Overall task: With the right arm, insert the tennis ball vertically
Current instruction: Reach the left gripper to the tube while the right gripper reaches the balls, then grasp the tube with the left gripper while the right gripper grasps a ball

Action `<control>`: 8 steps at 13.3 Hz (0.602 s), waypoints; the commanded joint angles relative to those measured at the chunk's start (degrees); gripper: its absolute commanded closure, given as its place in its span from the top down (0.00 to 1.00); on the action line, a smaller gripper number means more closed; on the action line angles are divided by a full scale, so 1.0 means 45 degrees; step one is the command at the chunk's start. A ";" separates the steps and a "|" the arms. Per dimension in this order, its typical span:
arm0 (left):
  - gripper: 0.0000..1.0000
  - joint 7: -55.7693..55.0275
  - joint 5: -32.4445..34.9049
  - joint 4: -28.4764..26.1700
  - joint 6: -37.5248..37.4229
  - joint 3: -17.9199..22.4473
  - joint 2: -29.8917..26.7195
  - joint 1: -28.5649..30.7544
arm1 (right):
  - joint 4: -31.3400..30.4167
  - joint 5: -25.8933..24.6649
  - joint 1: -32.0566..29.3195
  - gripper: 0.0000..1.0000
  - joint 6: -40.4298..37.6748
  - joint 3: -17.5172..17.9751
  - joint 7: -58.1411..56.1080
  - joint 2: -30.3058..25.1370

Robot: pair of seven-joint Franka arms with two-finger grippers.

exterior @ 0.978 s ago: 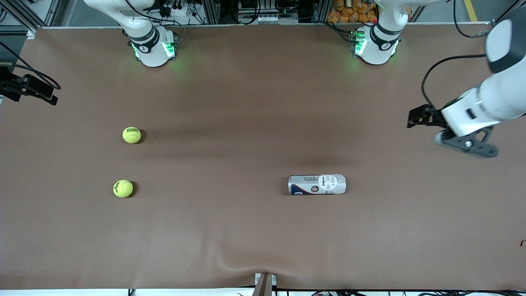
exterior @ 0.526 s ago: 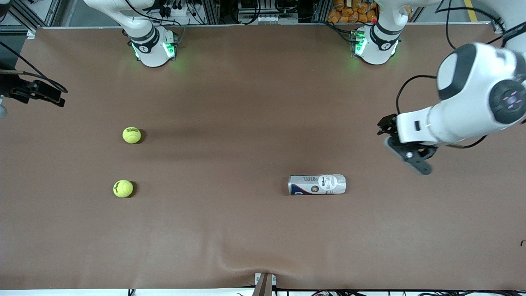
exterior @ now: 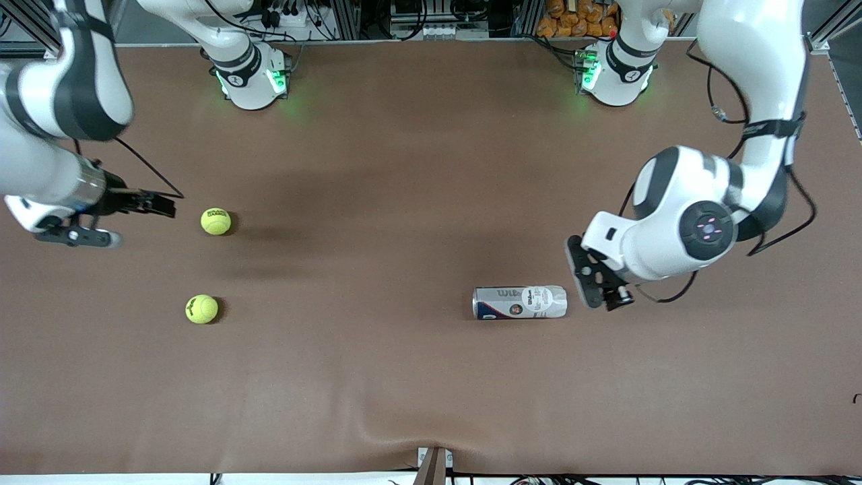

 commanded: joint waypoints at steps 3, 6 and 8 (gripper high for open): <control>1.00 0.0368 0.1331 0.0376 0.0836 0.0021 0.0886 -0.1110 | 0.0990 -0.0075 -0.0409 1.00 0.1417 0.0060 -0.0028 0.2232; 1.00 0.0349 0.1643 0.0356 0.1636 0.0021 0.1530 -0.1209 | 0.3058 -0.0075 -0.0350 1.00 0.1418 0.0060 -0.0067 0.4261; 1.00 0.0115 0.1663 0.0395 0.1775 0.0099 0.1785 -0.1888 | 0.4078 -0.0075 -0.0331 1.00 0.1378 0.0080 -0.0242 0.5281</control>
